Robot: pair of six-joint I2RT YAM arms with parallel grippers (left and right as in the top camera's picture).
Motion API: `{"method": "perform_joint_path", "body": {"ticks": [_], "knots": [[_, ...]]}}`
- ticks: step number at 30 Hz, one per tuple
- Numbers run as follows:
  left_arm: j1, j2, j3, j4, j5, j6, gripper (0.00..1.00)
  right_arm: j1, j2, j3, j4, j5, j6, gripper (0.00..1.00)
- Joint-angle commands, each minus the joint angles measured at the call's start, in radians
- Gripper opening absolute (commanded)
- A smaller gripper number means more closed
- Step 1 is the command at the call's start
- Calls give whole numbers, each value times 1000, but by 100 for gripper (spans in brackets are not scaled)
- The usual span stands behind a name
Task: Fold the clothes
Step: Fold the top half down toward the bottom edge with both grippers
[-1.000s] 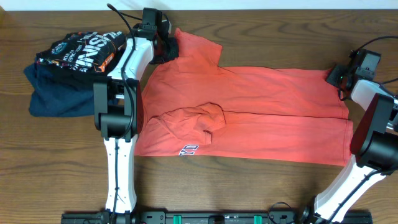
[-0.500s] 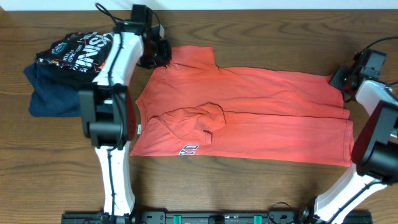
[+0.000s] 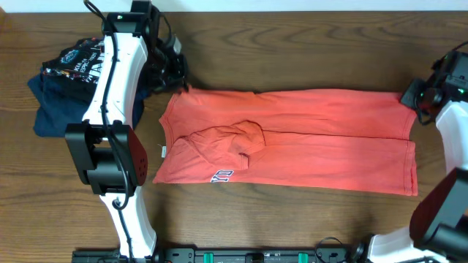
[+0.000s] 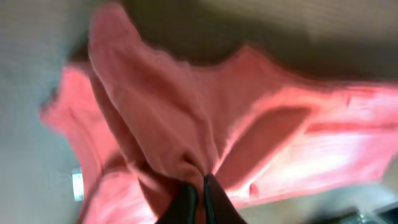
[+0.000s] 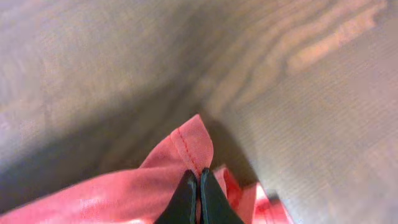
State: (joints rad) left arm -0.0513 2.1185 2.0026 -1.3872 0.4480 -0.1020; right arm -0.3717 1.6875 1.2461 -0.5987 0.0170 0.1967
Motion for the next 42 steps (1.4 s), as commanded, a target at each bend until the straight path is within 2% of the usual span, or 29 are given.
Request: {"method": "perform_joint_path", "body": {"ticks": [1,5,10,17,25,33,42], "knots": [[3,-11,-2,-92,28,98,6,-10,-48,-3,-61,26,-48,1],[2,-11,-2,-220,28,212,6,-10,-63,-3,-172,78,-57,1],[3,-11,-3,-303,27,241,6,-17,-62,-3,-294,126,-56,1],[2,-11,-42,-303,4,239,6,-52,-62,-3,-383,179,-52,1],[2,-65,-222,-298,-37,239,6,-108,-62,-3,-428,192,-33,1],[-7,-223,-409,-182,-37,212,6,-109,-62,-3,-496,193,-25,1],[-9,-241,-535,-111,-29,195,6,-109,-62,-3,-545,221,-25,1]]}}
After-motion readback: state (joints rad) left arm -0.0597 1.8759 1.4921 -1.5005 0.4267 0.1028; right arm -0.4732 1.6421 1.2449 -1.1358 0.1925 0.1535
